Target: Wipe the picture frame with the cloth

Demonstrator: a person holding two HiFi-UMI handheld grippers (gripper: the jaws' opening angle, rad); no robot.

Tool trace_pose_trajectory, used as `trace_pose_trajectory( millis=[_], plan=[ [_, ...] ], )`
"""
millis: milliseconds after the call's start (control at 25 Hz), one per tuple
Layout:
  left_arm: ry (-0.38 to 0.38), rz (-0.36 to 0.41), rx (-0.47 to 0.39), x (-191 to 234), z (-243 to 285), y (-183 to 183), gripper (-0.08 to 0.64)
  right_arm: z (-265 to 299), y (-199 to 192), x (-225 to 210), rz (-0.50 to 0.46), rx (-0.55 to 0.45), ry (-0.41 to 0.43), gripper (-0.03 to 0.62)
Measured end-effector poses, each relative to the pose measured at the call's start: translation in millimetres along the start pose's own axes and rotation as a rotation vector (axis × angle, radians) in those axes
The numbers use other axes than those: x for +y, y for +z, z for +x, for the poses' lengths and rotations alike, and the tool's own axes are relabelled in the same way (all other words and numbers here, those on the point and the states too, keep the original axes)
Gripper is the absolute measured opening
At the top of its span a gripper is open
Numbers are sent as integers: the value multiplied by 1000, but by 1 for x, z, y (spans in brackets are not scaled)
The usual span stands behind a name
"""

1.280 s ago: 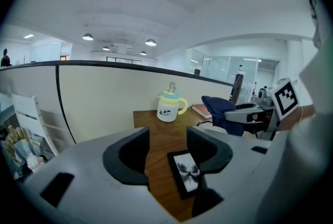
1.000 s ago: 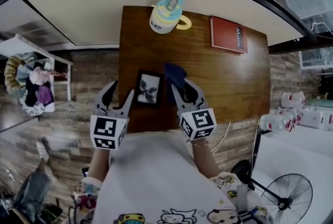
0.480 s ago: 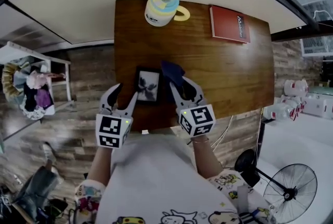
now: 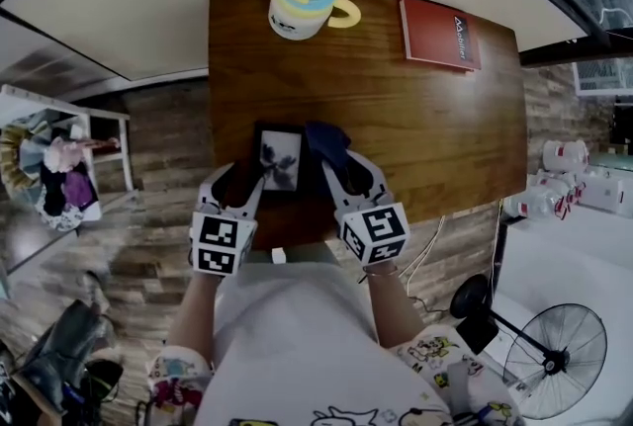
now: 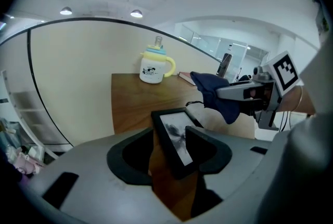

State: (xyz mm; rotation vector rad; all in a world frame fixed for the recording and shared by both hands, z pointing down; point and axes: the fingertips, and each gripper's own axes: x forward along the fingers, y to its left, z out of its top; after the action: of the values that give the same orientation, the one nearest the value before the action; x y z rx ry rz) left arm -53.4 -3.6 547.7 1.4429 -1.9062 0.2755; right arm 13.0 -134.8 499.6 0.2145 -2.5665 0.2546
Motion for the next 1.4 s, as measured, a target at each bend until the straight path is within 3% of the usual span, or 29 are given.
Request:
trace_pose_trajectory(
  millis=[880,1160,1400],
  plan=[
    [52,-25,50,2,37,-28,84,-5,-24,-5,20,23,-2,97],
    [60,-20,52,1,38,-27,80,7,-15,7,-15,27,54,97],
    [73,-1,42,0,38,-27,80,37,11,31,-123,9,172,97]
  ],
)
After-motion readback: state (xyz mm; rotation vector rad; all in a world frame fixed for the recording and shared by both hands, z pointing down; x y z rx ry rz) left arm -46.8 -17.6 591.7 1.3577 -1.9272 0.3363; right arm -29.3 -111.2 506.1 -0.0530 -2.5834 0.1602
